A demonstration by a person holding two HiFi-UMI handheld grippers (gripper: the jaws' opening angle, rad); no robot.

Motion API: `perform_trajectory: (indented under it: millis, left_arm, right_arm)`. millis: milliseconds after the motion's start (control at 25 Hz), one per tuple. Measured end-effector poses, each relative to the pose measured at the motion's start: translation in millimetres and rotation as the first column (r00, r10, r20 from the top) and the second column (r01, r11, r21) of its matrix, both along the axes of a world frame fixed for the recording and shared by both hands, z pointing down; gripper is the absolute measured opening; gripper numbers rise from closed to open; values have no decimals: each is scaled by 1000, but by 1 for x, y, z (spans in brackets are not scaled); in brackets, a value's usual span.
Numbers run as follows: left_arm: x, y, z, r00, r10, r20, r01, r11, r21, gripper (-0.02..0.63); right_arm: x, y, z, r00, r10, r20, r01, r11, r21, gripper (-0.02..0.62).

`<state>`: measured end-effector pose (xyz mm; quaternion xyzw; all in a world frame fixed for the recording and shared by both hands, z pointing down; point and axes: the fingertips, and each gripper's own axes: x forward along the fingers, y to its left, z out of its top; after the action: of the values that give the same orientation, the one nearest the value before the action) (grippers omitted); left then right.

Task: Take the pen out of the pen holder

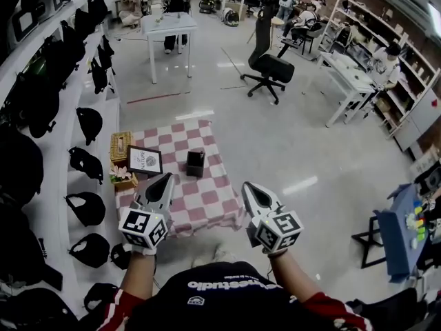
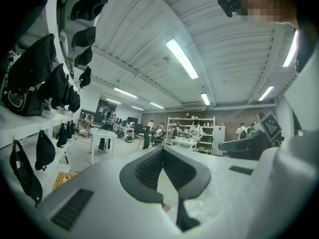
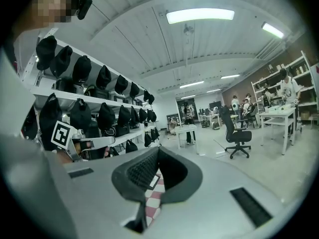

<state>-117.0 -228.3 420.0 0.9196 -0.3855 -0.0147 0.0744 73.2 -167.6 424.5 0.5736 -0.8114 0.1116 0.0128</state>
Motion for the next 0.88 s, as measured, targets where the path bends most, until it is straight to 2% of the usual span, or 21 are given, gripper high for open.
perform_trajectory:
  millis: [360,600,760,880]
  left_arm:
    - [5,-35,-3,998,-53,23,52,998,17,5]
    - [20,-57,-11,998,-49,30,47,997,57,5]
    - [29,-67,-11,997,-46,54,43,997,62,6]
    - [33,-72,-12,999,-35,41,32,997,71,6]
  right_arm:
    - [4,-52,-12,998,-57,22,55,997,50,3]
    - [7,-86,-26,995,-104,8,103,991,80,3]
    - [9,-98,-23,993,-118,4,118,991,69,3]
    - [13,-104,-21,993,-117,-1,117,991,66,3]
